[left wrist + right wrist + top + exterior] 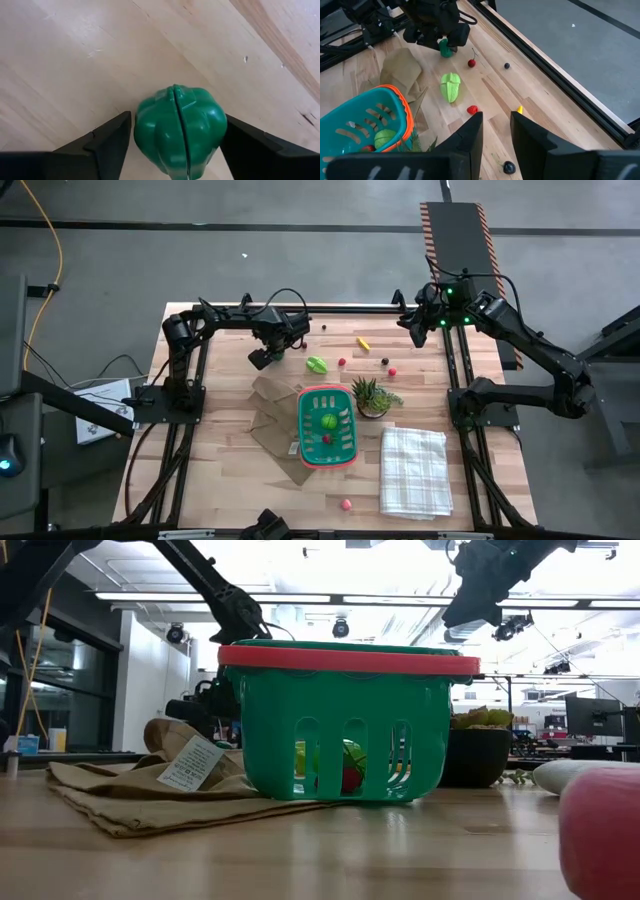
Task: Pick and placing Produce into tupperware
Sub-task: Put the green bell pepper into the green basket
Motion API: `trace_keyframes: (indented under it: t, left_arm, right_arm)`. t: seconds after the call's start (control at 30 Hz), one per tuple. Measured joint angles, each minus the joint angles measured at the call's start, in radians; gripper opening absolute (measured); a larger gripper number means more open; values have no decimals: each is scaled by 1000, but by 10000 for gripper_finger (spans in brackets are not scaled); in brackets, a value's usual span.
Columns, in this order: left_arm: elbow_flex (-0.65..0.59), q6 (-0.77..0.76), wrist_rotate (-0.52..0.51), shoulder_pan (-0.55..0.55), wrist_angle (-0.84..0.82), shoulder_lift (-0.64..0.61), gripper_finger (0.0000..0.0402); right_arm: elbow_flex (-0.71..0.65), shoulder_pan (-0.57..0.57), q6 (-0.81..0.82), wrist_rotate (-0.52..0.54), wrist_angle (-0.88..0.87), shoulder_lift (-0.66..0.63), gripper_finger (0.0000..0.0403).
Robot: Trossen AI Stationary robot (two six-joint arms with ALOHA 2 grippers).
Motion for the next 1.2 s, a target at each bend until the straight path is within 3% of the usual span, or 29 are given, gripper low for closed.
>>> trace_keyframes:
  t: [0.33,0.63,0.97,1.2]
  left_arm:
    - [0,-3,-3,0,-3,-1,204]
    - [0,2,-2,0,-12,-1,230]
    - [0,63,8,0,-32,-1,193]
    - [0,64,8,0,-32,-1,220]
  right_arm:
    - [0,0,0,0,0,0,90]
    - [0,0,-8,1,7,0,90]
    - [0,0,-8,1,7,0,90]
    - [0,0,-8,1,7,0,90]
